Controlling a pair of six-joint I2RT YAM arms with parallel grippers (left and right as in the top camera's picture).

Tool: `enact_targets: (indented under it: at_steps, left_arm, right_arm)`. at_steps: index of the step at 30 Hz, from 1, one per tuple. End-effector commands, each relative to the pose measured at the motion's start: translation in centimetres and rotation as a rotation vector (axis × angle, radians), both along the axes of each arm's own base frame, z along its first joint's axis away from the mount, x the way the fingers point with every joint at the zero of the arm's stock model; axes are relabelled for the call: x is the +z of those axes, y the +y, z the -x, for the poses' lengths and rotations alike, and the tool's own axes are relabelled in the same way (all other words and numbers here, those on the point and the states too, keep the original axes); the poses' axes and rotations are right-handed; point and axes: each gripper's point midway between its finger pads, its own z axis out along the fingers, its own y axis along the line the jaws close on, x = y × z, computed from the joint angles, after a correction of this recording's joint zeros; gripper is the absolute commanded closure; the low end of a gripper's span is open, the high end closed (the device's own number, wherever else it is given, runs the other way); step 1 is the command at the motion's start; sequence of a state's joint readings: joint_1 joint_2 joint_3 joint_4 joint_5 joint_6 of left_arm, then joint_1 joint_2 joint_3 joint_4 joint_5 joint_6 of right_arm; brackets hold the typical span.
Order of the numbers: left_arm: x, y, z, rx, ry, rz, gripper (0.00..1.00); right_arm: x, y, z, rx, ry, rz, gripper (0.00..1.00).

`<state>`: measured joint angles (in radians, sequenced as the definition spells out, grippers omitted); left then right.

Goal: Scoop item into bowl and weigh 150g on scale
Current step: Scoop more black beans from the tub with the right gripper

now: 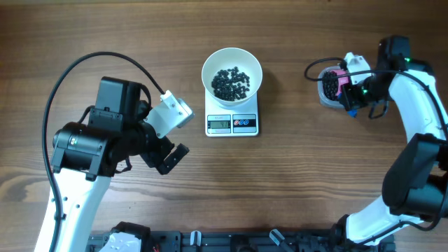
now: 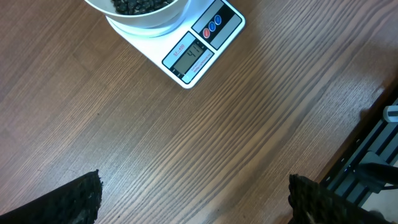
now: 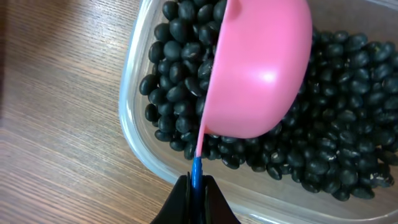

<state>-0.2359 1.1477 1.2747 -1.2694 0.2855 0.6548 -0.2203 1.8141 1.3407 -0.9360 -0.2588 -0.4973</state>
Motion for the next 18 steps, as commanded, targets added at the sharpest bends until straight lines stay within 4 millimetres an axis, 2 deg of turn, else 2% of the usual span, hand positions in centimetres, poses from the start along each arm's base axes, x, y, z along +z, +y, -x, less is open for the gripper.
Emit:
enact_targets:
  at_steps: [1, 6, 11, 14, 18]
  left_arm:
    - [0.1, 0.1, -0.2, -0.014, -0.01, -0.005, 0.0]
    - [0.1, 0.1, -0.2, -0.014, -0.01, -0.005, 0.0]
    - [0.1, 0.1, -0.2, -0.014, -0.01, -0.005, 0.0]
    - [0.1, 0.1, -0.2, -0.014, -0.01, -0.005, 0.0]
    - [0.1, 0.1, -0.2, -0.014, -0.01, -0.005, 0.0]
  right_arm:
    - [-0.9, 0.9, 0.7, -0.023, 0.042, -0.11, 0.96]
    - [-1.1, 0.7, 1.0, -0.073, 0.058, -0.194, 0.96]
    - [-2.1, 1.4, 1.4, -0.084, 0.105, -0.256, 0.96]
    - [-3.1, 1.5, 1.6, -0.138, 0.152, -0.271, 0.96]
    - [-3.5, 1.1, 1.6, -0.197, 0.175, -0.285, 0.96]
